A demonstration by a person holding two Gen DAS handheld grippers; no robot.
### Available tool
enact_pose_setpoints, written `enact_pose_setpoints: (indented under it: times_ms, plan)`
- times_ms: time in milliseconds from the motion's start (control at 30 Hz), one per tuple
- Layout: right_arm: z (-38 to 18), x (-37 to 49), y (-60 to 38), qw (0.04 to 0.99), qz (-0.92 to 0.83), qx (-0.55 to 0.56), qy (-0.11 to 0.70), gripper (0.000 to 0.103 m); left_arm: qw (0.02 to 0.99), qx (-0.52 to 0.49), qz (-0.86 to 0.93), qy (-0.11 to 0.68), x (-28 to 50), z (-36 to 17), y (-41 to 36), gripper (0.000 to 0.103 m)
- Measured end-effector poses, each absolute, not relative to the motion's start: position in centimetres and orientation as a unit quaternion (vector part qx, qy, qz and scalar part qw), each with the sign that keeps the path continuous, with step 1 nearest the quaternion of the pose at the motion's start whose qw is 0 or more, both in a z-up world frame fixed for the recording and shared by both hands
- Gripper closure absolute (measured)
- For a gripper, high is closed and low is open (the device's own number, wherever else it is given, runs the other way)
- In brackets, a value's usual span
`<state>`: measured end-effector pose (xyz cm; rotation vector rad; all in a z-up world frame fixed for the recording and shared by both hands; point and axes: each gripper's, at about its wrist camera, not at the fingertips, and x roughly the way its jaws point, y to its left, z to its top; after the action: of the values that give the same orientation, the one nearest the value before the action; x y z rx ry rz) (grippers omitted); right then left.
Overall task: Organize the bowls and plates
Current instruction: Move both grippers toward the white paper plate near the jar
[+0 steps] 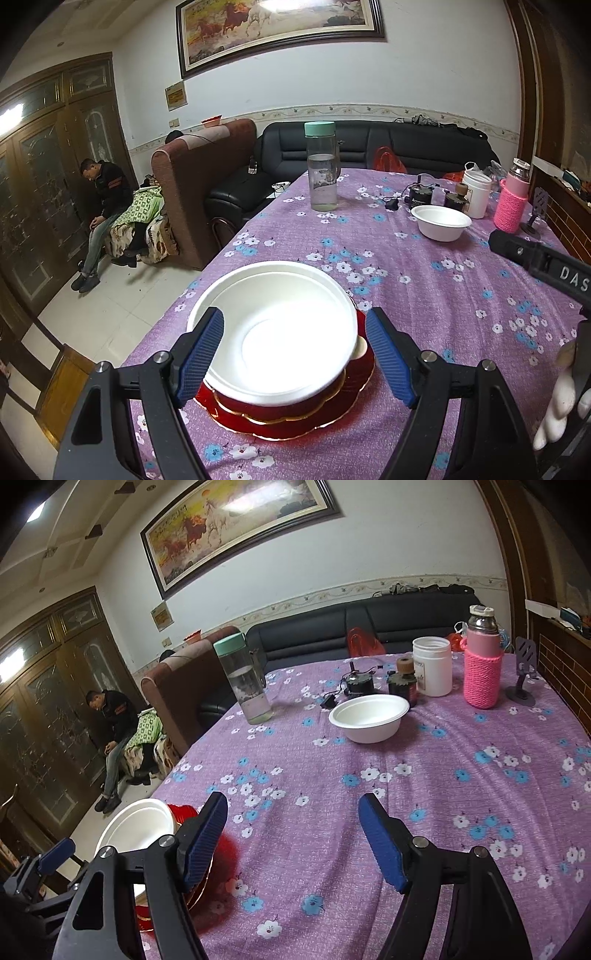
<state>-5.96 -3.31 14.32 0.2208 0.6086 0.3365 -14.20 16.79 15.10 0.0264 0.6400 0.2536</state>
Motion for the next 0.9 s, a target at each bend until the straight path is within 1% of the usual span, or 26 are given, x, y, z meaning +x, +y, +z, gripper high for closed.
enact_pose_setpoints:
  times_ms: [200,333,467,567,600,633,700,800,867,900]
  plan:
    - [16.4,-8.2,-3.8,0.942,0.165,0.103,0.275,0.024,0.945,0.010,0.120,0.306,-15.7,16.0,16.7,0.024]
    - [19.7,-10.1,-4.5,0.949,0.169,0.093,0.247,0.024,0.955,-0.003,0.099,0.278,-17.5,19.1,17.3,0.024]
    - [26.4,-12.0,-6.2,0.959,0.169,0.084,0.212,0.024,0.968,-0.010,0.047,0.245,-18.7,25.6,18.6,0.024]
    - [33.1,-12.8,-8.3,0.968,0.158,0.088,0.176,0.024,0.977,0.010,0.039,0.210,-18.4,32.6,19.5,0.024]
    - [35.6,-12.9,-9.0,0.971,0.152,0.086,0.164,0.024,0.979,0.018,0.040,0.199,-18.1,34.5,19.5,0.023]
    - [37.7,-12.9,-9.4,0.974,0.145,0.083,0.154,0.024,0.980,0.025,0.044,0.193,-17.8,36.2,19.5,0.019]
    - [42.0,-12.6,-10.3,0.981,0.119,0.074,0.135,0.020,0.981,0.030,0.045,0.184,-16.5,40.2,19.6,0.018]
    - [48.1,-11.7,-11.3,0.990,0.067,0.043,0.115,0.017,0.981,0.020,0.040,0.189,-14.0,44.2,19.6,0.017]
    - [50.3,-10.6,-11.7,0.992,0.039,0.029,0.112,0.013,0.980,0.033,0.060,0.187,-11.8,46.0,18.8,0.016]
    - [50.9,-9.5,-11.8,0.993,0.025,0.020,0.117,0.011,0.979,0.041,0.068,0.186,-10.6,46.4,18.3,0.012]
